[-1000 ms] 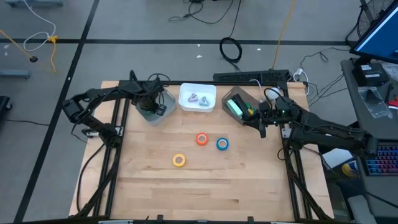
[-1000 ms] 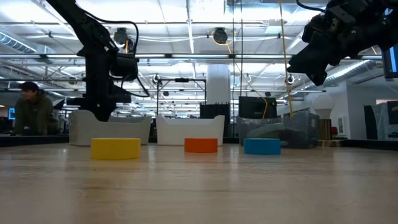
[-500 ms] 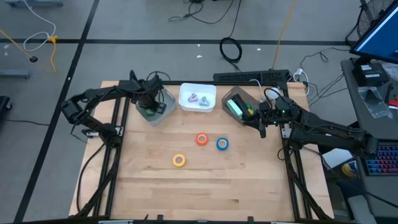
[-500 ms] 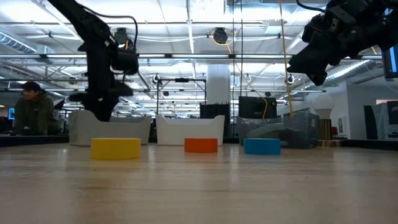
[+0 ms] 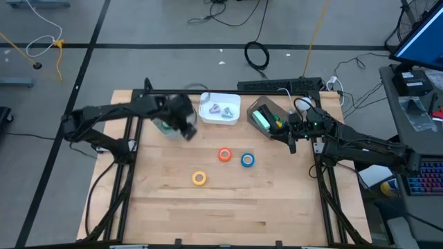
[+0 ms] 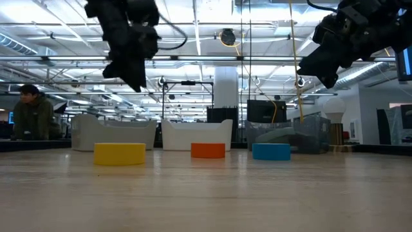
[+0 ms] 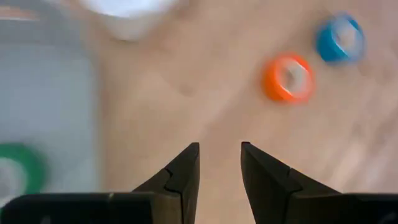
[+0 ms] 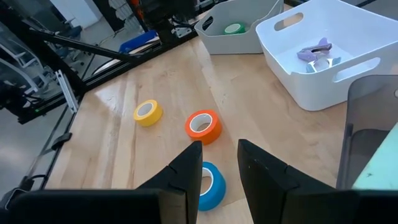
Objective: Pick and place Stapler, Stapler remover, tape
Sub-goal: Put the yellow tape into the gray bin
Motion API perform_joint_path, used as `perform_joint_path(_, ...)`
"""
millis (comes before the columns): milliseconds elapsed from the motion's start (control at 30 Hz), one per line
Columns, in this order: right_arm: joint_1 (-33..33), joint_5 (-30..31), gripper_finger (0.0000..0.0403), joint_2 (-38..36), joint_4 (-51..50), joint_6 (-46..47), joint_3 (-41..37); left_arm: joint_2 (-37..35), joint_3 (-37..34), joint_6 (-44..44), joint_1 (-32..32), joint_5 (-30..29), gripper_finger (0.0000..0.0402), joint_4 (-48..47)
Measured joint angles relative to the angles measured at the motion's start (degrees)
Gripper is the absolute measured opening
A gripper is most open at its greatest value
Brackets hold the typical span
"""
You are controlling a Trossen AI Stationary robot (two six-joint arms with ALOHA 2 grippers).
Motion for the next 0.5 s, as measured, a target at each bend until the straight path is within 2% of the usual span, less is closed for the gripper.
perform_joint_path(100,-0.02,0.4,0.0094,-0.3,-0.08,-0.43,0.0,0.0,0.02,-0.51,-7.48,-0.09,0.0118,0.04)
perform_joint_path(233,-0.04,4.84,0.0096,-2.52,-1.78,-1.14,0.0,0.0,0.02,-4.81,-15.5,-4.21,0.0118,0.07)
perform_joint_path(500,-0.04,5.81,0.0096,-10.9,-5.69,-1.79,-0.02,1.08,0.02,-12.32,-25.4,-9.59,0.0118,0.53)
